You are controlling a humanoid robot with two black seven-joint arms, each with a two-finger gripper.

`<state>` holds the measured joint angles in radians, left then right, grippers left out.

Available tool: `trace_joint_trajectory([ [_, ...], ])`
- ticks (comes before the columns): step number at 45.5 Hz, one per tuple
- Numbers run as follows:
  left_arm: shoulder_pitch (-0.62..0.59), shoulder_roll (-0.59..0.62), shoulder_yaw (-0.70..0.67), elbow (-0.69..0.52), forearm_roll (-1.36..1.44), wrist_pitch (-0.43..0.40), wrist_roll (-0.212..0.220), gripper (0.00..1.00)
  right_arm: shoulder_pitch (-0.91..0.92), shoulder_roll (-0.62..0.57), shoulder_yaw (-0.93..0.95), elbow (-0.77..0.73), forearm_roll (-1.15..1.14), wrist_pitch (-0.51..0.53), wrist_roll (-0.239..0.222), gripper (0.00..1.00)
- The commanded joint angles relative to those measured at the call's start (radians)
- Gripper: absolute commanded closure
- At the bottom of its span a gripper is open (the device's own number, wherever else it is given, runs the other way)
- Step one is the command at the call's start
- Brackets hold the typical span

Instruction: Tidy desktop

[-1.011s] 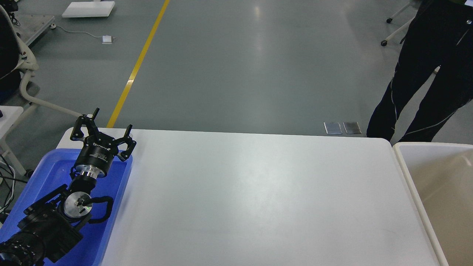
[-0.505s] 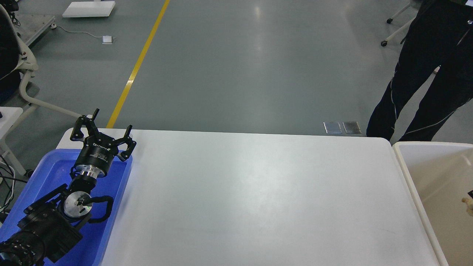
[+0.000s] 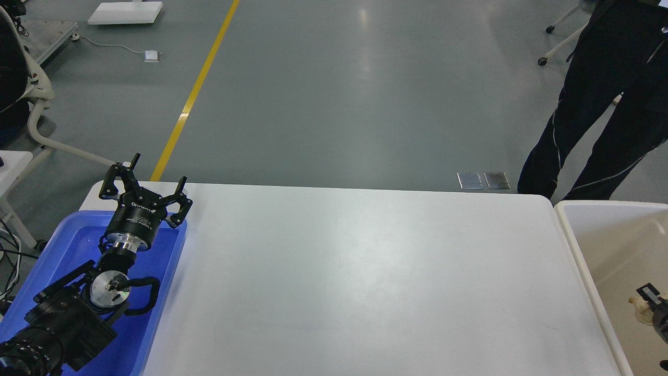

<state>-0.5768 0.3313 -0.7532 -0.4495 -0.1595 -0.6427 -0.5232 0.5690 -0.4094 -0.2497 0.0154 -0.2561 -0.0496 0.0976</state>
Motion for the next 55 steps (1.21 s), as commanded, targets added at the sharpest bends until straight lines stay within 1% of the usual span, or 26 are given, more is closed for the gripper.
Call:
trace_joint_trajectory([
  [1, 0.000, 0.000, 0.000, 0.000, 0.000, 0.000, 0.000, 0.00, 0.000, 0.004, 0.003, 0.000, 0.001, -0.004, -0.001, 1.00],
  [8, 0.000, 0.000, 0.000, 0.000, 0.000, 0.000, 0.000, 0.00, 0.009, 0.003, 0.003, 0.000, 0.001, -0.021, 0.002, 1.00],
  [9, 0.000, 0.000, 0.000, 0.000, 0.000, 0.000, 0.000, 0.00, 0.011, 0.003, 0.004, 0.000, 0.001, -0.027, 0.002, 0.99],
  [16, 0.000, 0.000, 0.000, 0.000, 0.000, 0.000, 0.000, 0.00, 0.029, -0.003, 0.003, 0.000, 0.001, -0.093, 0.005, 0.26],
  [18, 0.000, 0.000, 0.000, 0.000, 0.000, 0.000, 0.000, 0.00, 0.035, -0.003, 0.003, -0.002, 0.000, -0.105, 0.005, 0.12],
  [21, 0.000, 0.000, 0.000, 0.000, 0.000, 0.000, 0.000, 0.00, 0.051, -0.003, 0.003, 0.000, 0.001, -0.111, 0.008, 0.03],
  [25, 0.000, 0.000, 0.000, 0.000, 0.000, 0.000, 0.000, 0.00, 0.080, -0.005, 0.020, 0.001, 0.001, -0.111, 0.010, 0.02],
  [35, 0.000, 0.000, 0.000, 0.000, 0.000, 0.000, 0.000, 0.00, 0.170, -0.026, 0.135, 0.006, 0.001, -0.098, 0.010, 0.01],
  [44, 0.000, 0.000, 0.000, 0.000, 0.000, 0.000, 0.000, 0.00, 0.295, -0.080, 0.276, 0.012, 0.001, -0.052, 0.010, 0.00],
  [55, 0.000, 0.000, 0.000, 0.000, 0.000, 0.000, -0.001, 0.00, 0.411, -0.075, 0.435, 0.015, 0.001, -0.052, 0.014, 0.00],
])
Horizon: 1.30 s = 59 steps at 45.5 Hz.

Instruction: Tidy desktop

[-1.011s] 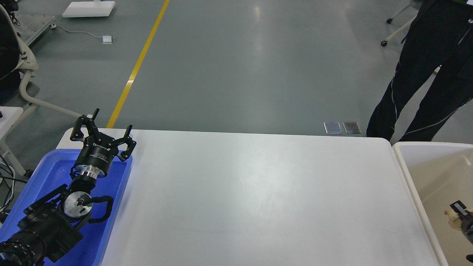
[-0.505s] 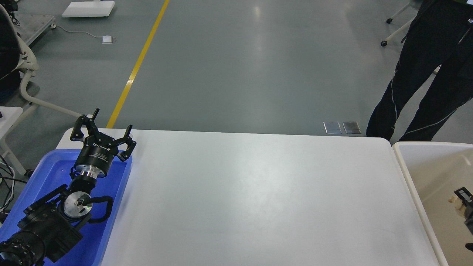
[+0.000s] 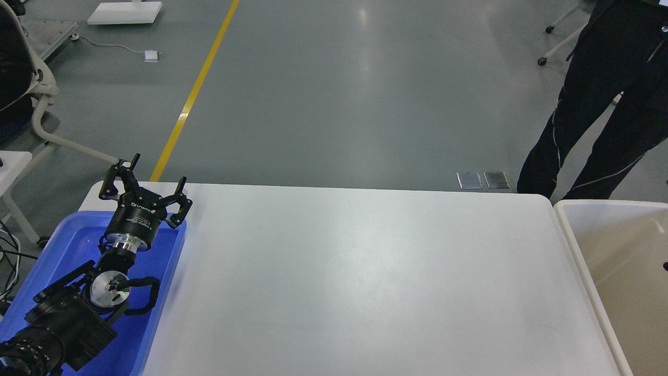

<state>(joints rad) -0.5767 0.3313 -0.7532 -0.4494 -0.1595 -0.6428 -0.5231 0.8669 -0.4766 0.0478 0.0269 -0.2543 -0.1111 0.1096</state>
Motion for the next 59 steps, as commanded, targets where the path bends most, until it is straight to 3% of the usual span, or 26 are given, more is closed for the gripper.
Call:
trace_joint_trajectory([
  [1, 0.000, 0.000, 0.000, 0.000, 0.000, 0.000, 0.000, 0.00, 0.122, -0.008, 0.142, 0.005, 0.000, 0.010, 0.002, 0.00],
  [12, 0.000, 0.000, 0.000, 0.000, 0.000, 0.000, 0.000, 0.00, 0.167, -0.017, 0.259, 0.139, 0.001, 0.013, 0.012, 0.00],
  [20, 0.000, 0.000, 0.000, 0.000, 0.000, 0.000, -0.001, 0.00, 0.178, -0.051, 0.398, 0.258, 0.000, 0.014, 0.114, 0.00],
  [24, 0.000, 0.000, 0.000, 0.000, 0.000, 0.000, -0.001, 0.00, 0.176, -0.077, 0.472, 0.346, 0.000, 0.016, 0.140, 0.00],
  [37, 0.000, 0.000, 0.000, 0.000, 0.000, 0.000, -0.001, 0.00, 0.058, -0.097, 0.811, 0.642, -0.020, 0.021, 0.147, 0.00],
  [40, 0.000, 0.000, 0.000, 0.000, 0.000, 0.000, -0.001, 0.00, 0.032, -0.086, 0.831, 0.668, -0.020, 0.022, 0.179, 0.00],
  [47, 0.000, 0.000, -0.002, 0.000, -0.002, 0.000, -0.001, 0.00, -0.054, -0.076, 0.850, 0.711, -0.022, 0.062, 0.355, 0.00],
  [49, 0.000, 0.000, -0.002, 0.000, -0.002, 0.000, -0.001, 0.00, -0.080, -0.071, 0.860, 0.720, -0.022, 0.068, 0.384, 0.00],
  [59, 0.000, -0.001, -0.002, 0.000, -0.002, 0.000, -0.001, 0.00, -0.207, -0.004, 0.865, 0.736, -0.023, 0.110, 0.397, 0.00],
])
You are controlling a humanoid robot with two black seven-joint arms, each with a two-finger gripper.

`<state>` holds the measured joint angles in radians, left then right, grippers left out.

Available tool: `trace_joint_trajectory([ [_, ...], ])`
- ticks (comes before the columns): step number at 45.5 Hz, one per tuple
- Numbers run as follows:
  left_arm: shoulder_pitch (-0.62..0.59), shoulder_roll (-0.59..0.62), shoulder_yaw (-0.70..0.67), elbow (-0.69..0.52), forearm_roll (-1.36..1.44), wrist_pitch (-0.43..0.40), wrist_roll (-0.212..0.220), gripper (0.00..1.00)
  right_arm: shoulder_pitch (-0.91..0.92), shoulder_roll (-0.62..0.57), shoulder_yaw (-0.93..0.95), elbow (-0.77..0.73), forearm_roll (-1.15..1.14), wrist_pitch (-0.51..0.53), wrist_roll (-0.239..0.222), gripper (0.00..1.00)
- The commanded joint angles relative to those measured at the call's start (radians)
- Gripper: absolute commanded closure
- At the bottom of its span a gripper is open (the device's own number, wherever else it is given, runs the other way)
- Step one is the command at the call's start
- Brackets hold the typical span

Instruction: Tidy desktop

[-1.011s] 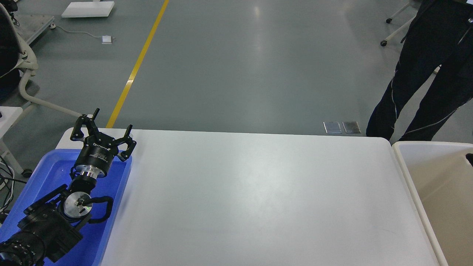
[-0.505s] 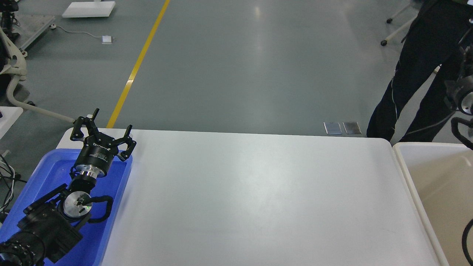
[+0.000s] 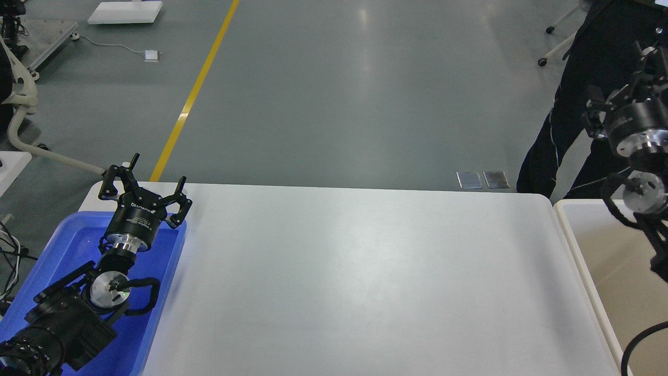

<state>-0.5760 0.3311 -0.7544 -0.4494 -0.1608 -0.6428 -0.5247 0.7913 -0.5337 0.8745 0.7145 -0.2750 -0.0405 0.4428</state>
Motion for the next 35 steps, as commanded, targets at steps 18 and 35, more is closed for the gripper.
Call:
trace_joint_trajectory([
  [18, -0.001, 0.000, 0.000, 0.000, 0.000, 0.000, 0.000, 0.00, -0.235, 0.182, 0.037, 0.028, -0.044, 0.054, 0.065, 0.00],
  [35, -0.001, 0.000, 0.000, 0.000, 0.000, 0.000, 0.000, 0.00, -0.210, 0.207, 0.037, 0.000, -0.044, 0.051, 0.065, 0.00],
])
